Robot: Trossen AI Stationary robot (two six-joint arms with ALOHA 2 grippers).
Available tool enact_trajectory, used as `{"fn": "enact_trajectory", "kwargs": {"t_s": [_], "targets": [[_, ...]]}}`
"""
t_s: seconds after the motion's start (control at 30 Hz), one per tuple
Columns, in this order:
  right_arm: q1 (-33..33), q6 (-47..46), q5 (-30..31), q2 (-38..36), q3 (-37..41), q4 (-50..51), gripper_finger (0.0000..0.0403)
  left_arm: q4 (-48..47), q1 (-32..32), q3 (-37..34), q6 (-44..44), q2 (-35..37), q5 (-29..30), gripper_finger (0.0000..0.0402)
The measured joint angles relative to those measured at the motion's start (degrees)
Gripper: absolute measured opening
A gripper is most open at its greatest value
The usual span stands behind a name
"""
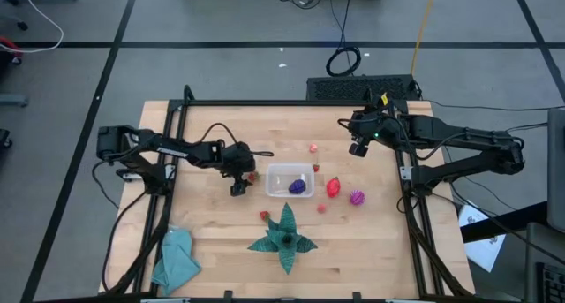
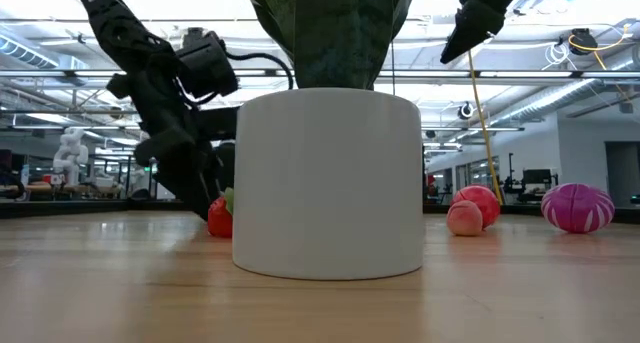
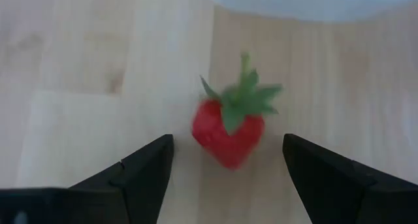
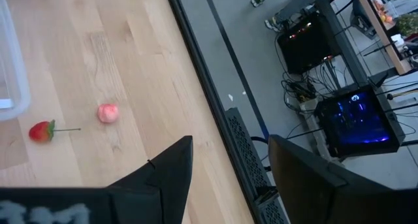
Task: Pick and placing Produce into tupperware
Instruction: Put the red strawberry into the transparent bin
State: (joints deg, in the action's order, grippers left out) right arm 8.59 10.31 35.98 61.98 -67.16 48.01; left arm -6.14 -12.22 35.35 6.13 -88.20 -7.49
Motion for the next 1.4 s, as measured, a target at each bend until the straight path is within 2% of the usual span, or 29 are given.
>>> {"fn": "enact_trajectory", "kwargs": {"t_s": [1.2, 1.4], "targets": [[-0.01, -0.20, 0.00, 0.00, 0.00, 0.00, 0.0192, 1.95, -1.64, 0.02, 0.15, -0.46, 0.07, 0.0296], [-0.01, -0.20, 0.00, 0.00, 0.00, 0.00, 0.0192, 1.95, -1.64, 0.04, 0.00, -0.46, 0.03, 0.0264]]}}
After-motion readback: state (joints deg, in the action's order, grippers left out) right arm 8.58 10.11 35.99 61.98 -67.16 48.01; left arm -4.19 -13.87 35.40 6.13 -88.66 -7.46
